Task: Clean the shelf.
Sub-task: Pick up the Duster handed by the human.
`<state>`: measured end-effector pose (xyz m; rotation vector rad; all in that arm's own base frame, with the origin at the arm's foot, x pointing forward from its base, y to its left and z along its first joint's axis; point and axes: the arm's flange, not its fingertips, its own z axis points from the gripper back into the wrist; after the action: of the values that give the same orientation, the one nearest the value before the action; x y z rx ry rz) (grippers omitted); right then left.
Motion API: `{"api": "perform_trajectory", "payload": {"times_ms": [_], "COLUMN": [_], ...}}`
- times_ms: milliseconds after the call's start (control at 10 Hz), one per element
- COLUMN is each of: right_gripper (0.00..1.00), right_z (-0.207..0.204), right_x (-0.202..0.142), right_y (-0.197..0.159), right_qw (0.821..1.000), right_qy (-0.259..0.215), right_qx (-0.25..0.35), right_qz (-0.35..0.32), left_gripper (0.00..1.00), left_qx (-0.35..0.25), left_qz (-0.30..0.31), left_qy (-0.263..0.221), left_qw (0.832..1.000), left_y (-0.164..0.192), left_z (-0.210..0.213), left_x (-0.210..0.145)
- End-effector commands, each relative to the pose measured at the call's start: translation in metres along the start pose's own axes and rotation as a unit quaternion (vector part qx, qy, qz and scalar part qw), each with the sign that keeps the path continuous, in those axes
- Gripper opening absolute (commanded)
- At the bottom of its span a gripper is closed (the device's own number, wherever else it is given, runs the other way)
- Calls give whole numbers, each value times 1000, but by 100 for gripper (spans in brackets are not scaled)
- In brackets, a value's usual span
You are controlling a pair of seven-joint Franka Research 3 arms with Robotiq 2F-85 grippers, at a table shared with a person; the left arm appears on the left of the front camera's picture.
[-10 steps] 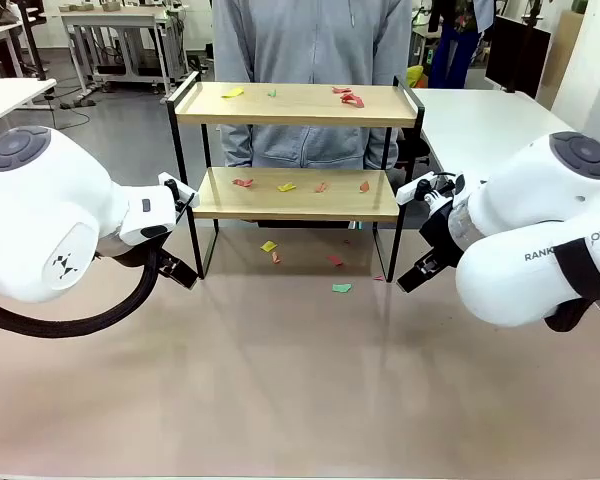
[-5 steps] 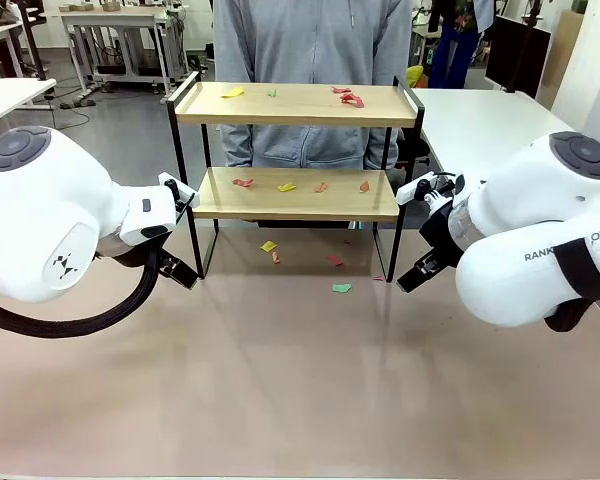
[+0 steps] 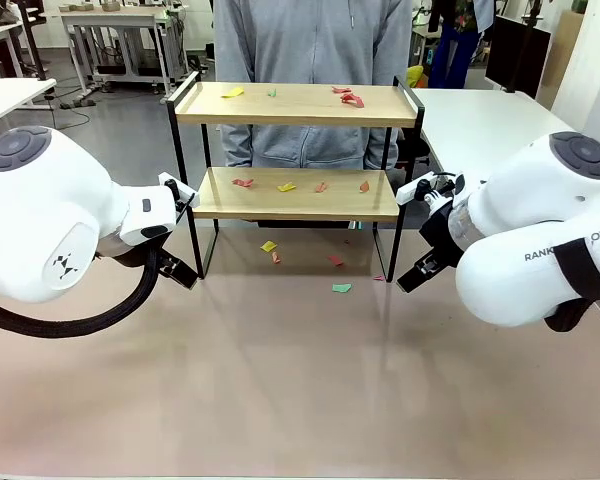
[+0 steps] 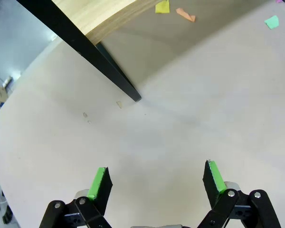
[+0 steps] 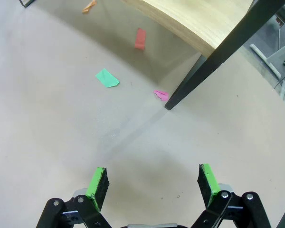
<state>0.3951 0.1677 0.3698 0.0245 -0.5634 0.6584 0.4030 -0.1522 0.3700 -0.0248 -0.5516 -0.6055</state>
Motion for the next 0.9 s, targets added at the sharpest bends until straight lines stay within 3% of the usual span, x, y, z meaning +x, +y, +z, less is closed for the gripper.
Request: {"api": "perform_trajectory", "payload": {"times_ms": [0, 300, 400, 600, 800], "right_gripper": [100, 100, 100, 100, 100], "right_z": [16, 72, 87, 109, 99], "right_x": [18, 40, 39, 33, 22], "right_y": [-20, -85, -110, -166, -224], "right_qw": [999, 998, 995, 985, 956], "right_qy": [-12, -42, -62, -102, -144], "right_qx": [-34, 43, 80, 137, 227], "right_qz": [-10, -29, -14, 35, 121], "left_gripper": [100, 100, 100, 100, 100], "left_qx": [-37, -121, -156, -262, -362], "left_qz": [-4, -7, -33, -118, -162], "left_qy": [-8, -4, -5, -27, -77], "left_qw": [999, 993, 987, 957, 915], "left_y": [12, 71, 93, 149, 210], "left_z": [21, 78, 92, 98, 75], "left_x": [13, 43, 49, 53, 49]}}
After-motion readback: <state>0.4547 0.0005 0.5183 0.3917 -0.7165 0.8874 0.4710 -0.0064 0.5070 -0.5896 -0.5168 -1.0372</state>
